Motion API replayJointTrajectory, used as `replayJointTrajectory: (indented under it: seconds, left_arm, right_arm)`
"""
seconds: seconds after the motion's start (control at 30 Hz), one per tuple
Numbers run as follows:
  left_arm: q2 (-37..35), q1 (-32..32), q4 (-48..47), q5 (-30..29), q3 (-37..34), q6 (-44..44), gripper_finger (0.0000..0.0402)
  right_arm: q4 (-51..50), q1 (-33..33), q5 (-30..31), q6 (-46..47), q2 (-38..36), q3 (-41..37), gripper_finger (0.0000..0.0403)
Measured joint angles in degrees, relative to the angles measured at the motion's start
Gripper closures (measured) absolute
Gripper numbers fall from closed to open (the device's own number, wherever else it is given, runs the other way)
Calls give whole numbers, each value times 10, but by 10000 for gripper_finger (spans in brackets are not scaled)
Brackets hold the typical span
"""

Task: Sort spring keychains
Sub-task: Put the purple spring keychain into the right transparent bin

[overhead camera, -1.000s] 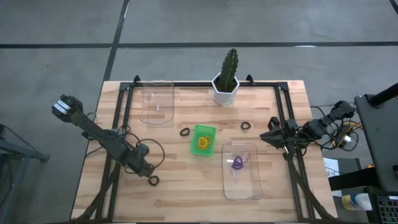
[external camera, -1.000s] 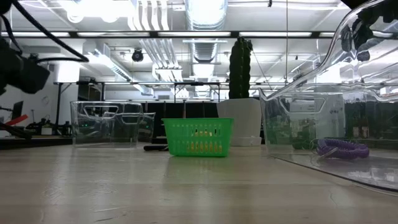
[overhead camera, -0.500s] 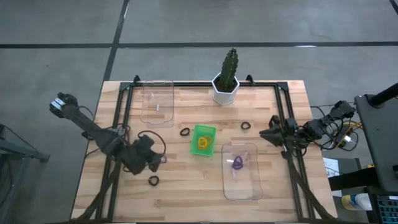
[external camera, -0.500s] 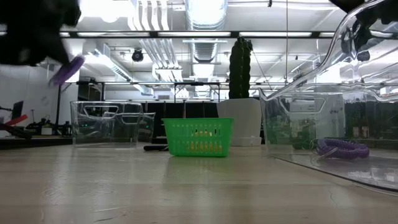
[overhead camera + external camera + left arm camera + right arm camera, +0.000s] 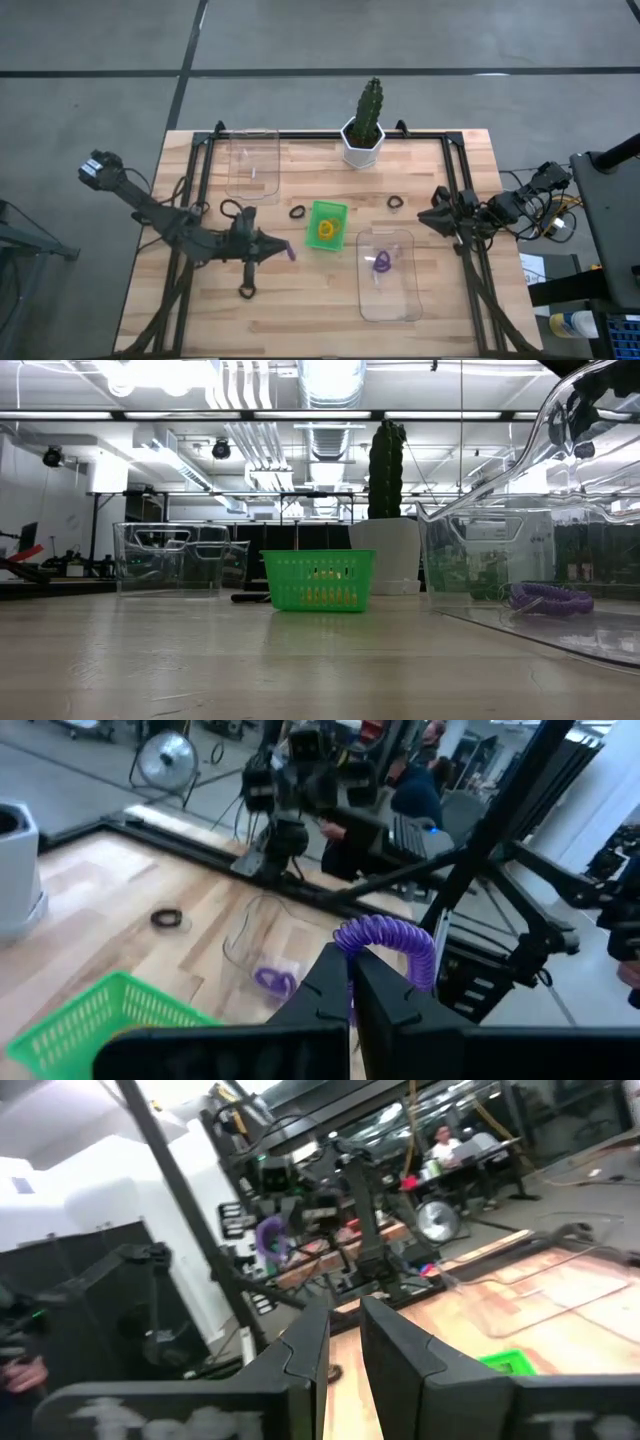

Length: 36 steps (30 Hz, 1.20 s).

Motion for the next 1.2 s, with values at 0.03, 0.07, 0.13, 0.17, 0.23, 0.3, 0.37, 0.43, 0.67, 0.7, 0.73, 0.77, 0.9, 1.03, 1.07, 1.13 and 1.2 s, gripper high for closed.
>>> replayJointTrajectory:
  seconds: [0.03, 0.07, 0.13, 0.17, 0.23, 0.3, 0.37, 0.43, 0.67, 0.7, 0.73, 0.77, 0.9, 1.03, 1.07, 1.13, 1.2]
  left_arm:
    - [0, 4, 4, 3, 0, 5, 401]
    - [0, 8, 5, 6, 0, 7, 401]
    - [2, 19, 7, 12, 0, -3, 401]
    - [5, 28, 8, 12, 0, -14, 401]
    - [18, 49, 8, 12, 2, -33, 401]
    - [40, 75, 8, 14, 13, -40, 402]
    - [68, 104, 8, 35, 30, -40, 402]
    - [101, 135, 8, 75, 54, -35, 402]
    - [212, 221, -3, 182, 160, -3, 401]
    - [227, 228, -10, 190, 176, 2, 401]
    - [239, 233, -23, 191, 192, 7, 401]
    - [252, 238, -37, 192, 211, 14, 401]
    - [298, 251, -96, 191, 286, 44, 401]
    - [339, 254, -152, 169, 351, 68, 401]
    - [348, 255, -163, 161, 365, 73, 401]
    - [364, 255, -182, 140, 390, 81, 401]
    - [375, 255, -192, 124, 408, 88, 401]
  right_arm:
    - [0, 0, -7, 0, 0, 0, 346]
    - [1, 0, -10, 3, 0, 0, 346]
    - [1, 0, -10, 13, 0, 0, 346]
    - [2, 0, -10, 15, 0, 0, 346]
    - [6, 0, -10, 15, 3, 0, 346]
    - [27, 0, -2, 15, 16, 0, 346]
    - [29, 0, 4, 13, 36, 9, 344]
    - [27, 0, 4, 11, 63, 24, 336]
    - [-1, 0, 5, -8, 178, 108, 281]
    - [-13, 0, 5, -14, 194, 122, 274]
    - [-26, 0, 6, -18, 210, 137, 266]
    - [-39, -1, 10, -19, 225, 151, 259]
    - [-106, -2, 57, -17, 281, 202, 237]
    - [-150, -6, 81, -7, 327, 243, 218]
    - [-156, -8, 81, -5, 337, 250, 213]
    - [-156, -10, 81, -4, 355, 259, 206]
    - [-156, -16, 88, 2, 369, 266, 200]
